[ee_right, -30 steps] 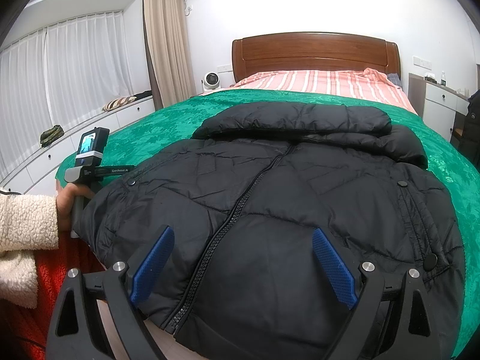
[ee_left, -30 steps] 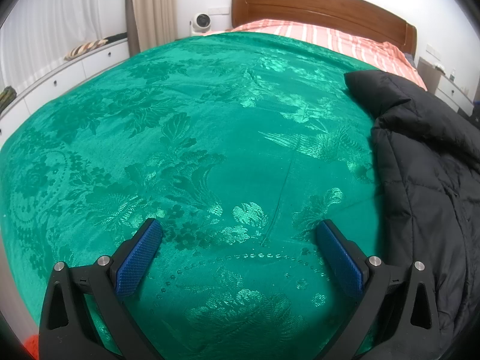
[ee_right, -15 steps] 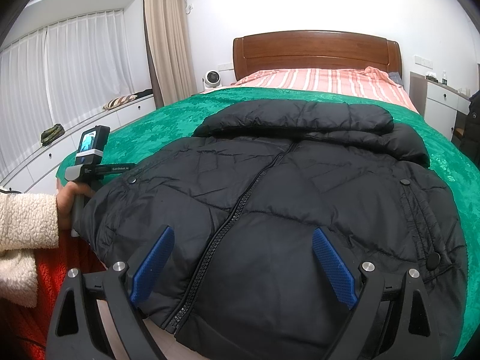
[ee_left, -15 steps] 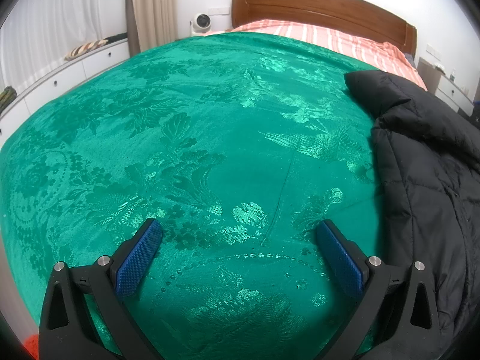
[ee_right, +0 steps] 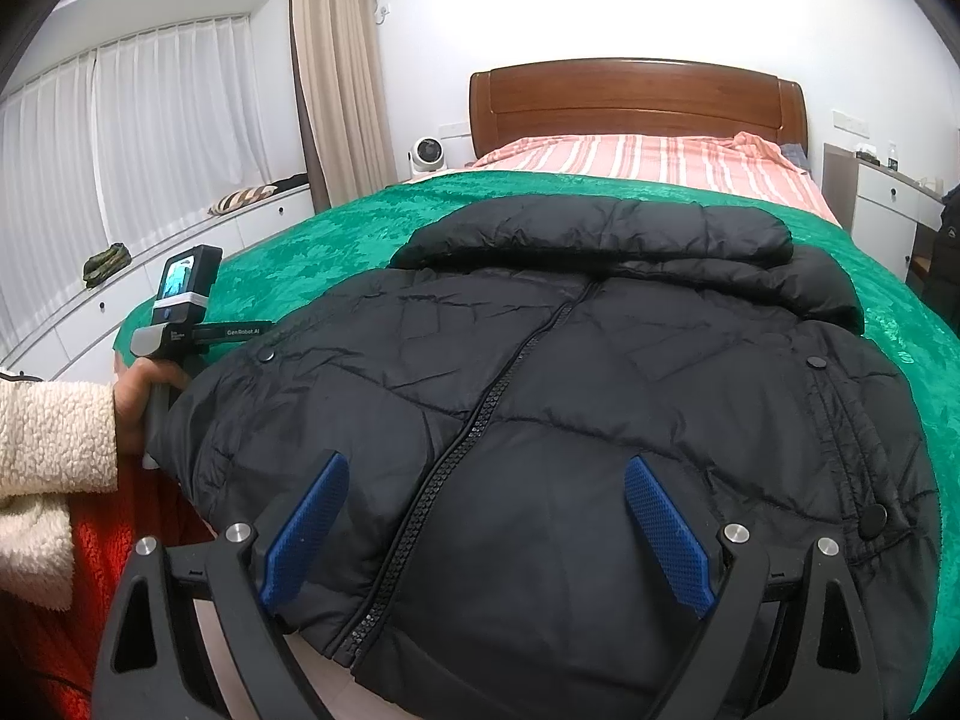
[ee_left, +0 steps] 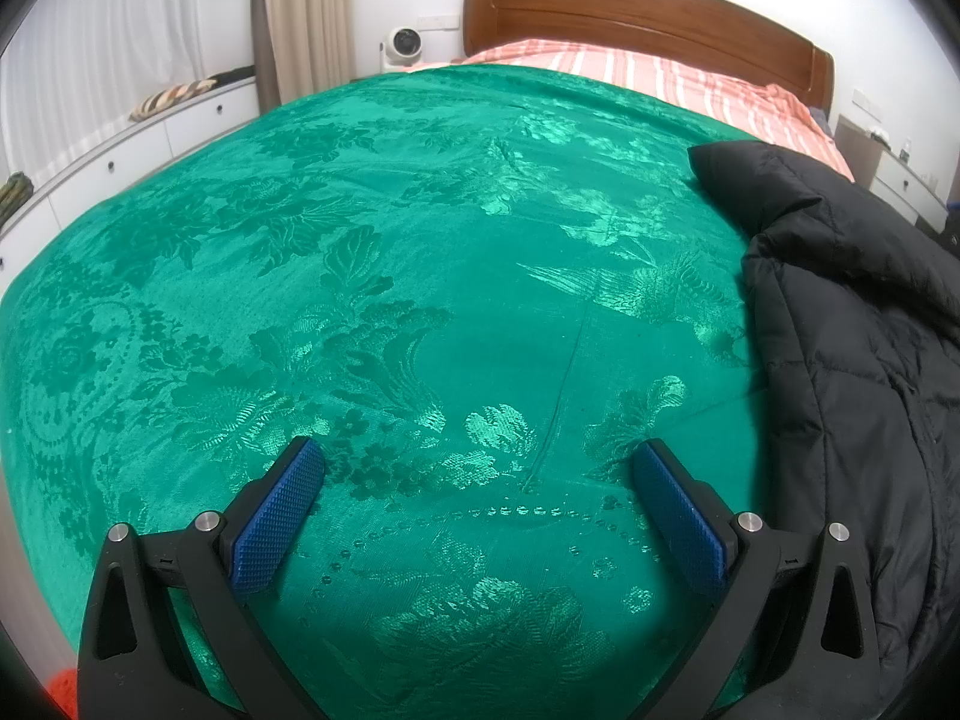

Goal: Fold large clothes

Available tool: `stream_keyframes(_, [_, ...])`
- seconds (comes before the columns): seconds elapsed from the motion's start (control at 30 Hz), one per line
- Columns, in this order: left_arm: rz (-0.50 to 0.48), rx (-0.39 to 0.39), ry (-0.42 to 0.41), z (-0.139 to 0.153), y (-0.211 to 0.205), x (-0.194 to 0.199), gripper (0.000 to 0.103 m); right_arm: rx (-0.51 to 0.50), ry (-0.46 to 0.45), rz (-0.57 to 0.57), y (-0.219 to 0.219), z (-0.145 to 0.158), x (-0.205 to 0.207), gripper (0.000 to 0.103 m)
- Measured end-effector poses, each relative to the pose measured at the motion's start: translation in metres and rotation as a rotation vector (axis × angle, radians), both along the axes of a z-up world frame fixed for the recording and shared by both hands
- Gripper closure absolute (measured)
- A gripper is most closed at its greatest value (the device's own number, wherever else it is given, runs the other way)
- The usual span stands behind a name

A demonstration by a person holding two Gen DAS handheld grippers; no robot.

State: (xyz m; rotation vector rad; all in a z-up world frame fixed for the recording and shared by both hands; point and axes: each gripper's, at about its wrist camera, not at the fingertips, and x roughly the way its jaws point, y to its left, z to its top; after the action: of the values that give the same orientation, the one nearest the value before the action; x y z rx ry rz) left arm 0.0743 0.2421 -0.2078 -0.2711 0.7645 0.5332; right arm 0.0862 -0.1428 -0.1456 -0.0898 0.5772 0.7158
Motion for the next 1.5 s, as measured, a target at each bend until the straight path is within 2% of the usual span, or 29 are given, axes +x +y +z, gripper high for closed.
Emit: stream_keyframes(1.5, [-0.002, -0.013, 0.015, -0.0011, 0.0021, 0.0024, 0.000, -0.005, -0.006, -0.010, -0.0042, 0.0048, 0.0020, 0.010])
